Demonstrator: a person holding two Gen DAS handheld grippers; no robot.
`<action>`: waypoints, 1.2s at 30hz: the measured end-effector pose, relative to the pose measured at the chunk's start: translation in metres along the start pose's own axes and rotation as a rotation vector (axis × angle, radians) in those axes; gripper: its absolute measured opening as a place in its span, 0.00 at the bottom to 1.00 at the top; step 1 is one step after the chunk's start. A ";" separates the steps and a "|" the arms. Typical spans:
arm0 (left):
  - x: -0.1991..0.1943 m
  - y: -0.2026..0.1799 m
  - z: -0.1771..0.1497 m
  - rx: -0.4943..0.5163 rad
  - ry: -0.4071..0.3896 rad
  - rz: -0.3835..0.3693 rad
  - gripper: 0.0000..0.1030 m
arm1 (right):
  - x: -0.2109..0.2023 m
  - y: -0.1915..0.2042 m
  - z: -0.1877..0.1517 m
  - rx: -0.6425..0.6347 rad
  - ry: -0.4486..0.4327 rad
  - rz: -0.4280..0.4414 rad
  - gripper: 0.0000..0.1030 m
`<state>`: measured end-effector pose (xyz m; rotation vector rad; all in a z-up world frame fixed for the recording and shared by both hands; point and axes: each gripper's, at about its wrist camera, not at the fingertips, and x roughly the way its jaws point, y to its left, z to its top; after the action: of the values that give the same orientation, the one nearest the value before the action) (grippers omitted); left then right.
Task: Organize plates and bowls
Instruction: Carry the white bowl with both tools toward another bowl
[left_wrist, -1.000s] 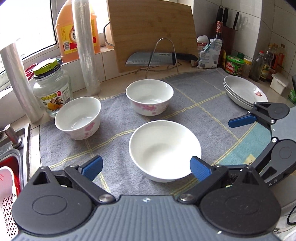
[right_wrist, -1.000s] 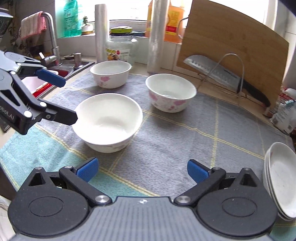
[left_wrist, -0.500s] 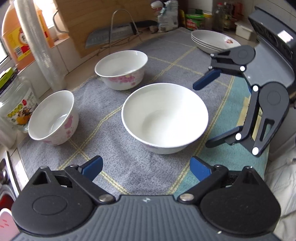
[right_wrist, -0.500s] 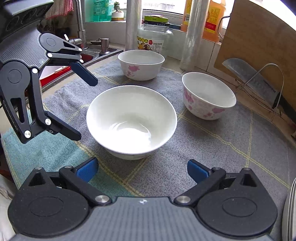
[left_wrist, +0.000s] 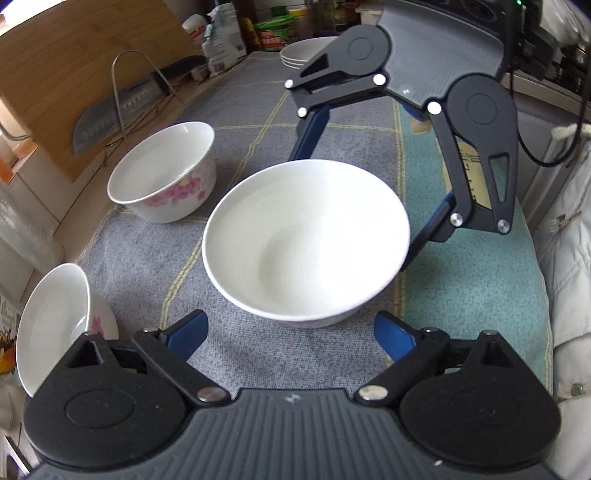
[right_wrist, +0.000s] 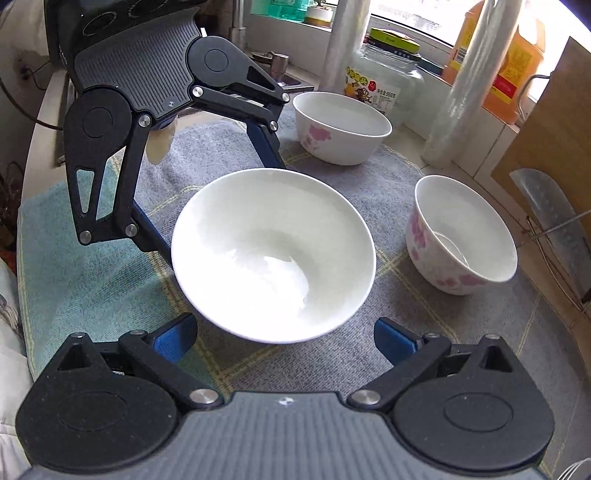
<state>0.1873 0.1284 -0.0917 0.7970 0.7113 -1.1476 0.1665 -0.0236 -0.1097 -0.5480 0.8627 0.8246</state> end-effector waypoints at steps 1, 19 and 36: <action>0.000 -0.002 0.001 0.027 -0.001 -0.002 0.92 | 0.000 -0.001 0.001 -0.009 -0.003 0.006 1.00; -0.002 -0.004 0.010 0.194 -0.024 -0.006 0.81 | 0.001 -0.001 0.010 -0.065 -0.008 0.030 0.88; -0.006 -0.022 0.045 0.240 -0.053 -0.009 0.81 | -0.034 -0.002 -0.011 -0.047 -0.011 -0.011 0.88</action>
<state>0.1681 0.0890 -0.0666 0.9618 0.5397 -1.2730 0.1499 -0.0457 -0.0869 -0.5884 0.8311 0.8394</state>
